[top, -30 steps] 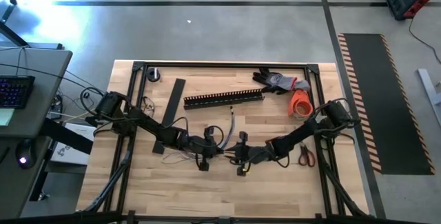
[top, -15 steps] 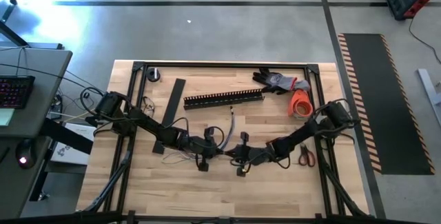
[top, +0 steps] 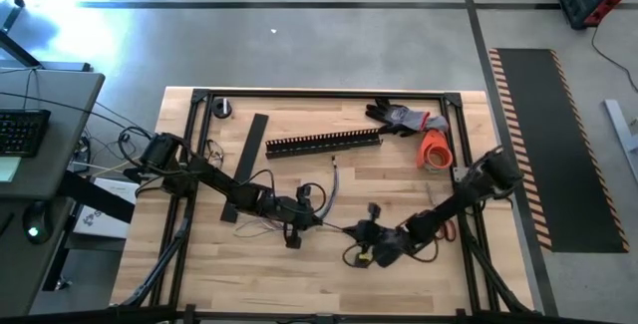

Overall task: Ziptie cables
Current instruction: Wrap the cables together using a zip tie

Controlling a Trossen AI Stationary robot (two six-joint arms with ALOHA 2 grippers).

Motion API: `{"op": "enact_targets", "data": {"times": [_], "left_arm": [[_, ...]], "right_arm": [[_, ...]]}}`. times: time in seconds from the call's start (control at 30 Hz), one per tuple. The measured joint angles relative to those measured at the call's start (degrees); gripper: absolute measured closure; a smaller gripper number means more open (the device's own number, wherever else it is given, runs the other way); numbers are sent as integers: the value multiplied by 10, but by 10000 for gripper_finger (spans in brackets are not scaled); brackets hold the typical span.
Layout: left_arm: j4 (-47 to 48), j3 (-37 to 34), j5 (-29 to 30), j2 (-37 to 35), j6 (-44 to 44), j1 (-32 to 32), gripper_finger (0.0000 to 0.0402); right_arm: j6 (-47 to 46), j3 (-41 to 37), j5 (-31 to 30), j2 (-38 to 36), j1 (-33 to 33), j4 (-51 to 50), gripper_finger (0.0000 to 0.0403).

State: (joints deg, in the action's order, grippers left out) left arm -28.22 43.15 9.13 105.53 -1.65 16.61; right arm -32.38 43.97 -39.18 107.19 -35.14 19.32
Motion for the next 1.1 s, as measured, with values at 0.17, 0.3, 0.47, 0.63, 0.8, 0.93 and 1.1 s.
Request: {"op": "enact_targets", "data": {"times": [0.17, 0.3, 0.47, 0.63, 0.8, 0.93, 1.1], "left_arm": [[-35, 0, -3, 26, 4, -11, 401], [-45, -2, -8, 47, 4, -22, 401], [-54, -1, -9, 63, 2, -29, 401], [-56, -1, -10, 63, -1, -29, 401], [-59, -1, -11, 63, -7, -28, 401], [-61, -1, -12, 63, -12, -27, 401], [-64, -1, -14, 63, -17, -27, 401]], "right_arm": [[-89, -1, -28, -59, -44, -139, 402], [-169, -2, -27, -90, -87, -225, 401], [-289, -2, -29, -117, -140, -314, 401], [-331, -1, 31, -172, -150, -403, 402], [-484, -2, 212, -249, -112, -615, 393], [-392, -2, 167, -286, -109, -630, 378], [-227, -5, -76, -285, -95, -454, 368]]}}
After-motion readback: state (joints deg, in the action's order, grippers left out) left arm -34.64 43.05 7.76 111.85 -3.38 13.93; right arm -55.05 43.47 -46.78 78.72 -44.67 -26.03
